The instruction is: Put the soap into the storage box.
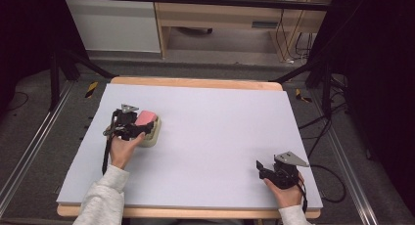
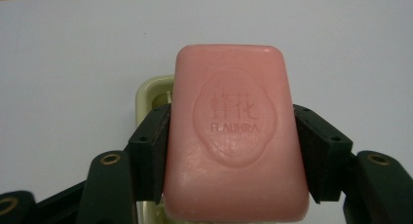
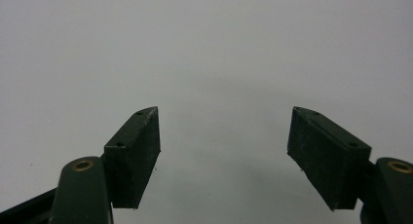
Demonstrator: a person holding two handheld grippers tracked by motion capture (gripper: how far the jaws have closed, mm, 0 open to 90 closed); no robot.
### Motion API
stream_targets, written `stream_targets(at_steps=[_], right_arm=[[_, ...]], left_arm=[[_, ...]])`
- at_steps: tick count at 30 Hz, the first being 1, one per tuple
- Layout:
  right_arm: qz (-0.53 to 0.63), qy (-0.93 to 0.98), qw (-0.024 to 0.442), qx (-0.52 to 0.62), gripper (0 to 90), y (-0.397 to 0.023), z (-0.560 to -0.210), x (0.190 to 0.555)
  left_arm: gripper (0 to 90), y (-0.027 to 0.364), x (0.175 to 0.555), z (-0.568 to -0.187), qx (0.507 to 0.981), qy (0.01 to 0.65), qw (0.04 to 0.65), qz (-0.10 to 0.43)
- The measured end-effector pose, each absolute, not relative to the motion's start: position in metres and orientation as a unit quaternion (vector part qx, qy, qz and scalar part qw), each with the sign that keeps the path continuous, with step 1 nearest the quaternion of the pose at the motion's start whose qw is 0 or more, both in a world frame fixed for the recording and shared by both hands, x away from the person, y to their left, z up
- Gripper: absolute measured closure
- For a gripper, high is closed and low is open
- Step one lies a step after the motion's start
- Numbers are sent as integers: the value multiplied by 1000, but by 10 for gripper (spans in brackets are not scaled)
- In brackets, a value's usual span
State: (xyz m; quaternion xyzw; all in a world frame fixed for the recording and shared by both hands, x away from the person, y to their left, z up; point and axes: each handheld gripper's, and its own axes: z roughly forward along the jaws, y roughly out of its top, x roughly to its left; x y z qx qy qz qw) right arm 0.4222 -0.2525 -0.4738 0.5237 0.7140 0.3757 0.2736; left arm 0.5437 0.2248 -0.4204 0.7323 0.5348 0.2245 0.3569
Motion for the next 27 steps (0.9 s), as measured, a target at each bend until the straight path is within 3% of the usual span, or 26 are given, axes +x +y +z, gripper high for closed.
stream_targets(at_steps=[27], right_arm=[[379,713,276,521,278,-252,-473,422]], left_arm=[[373,227,556,-443,734,549,333,219]])
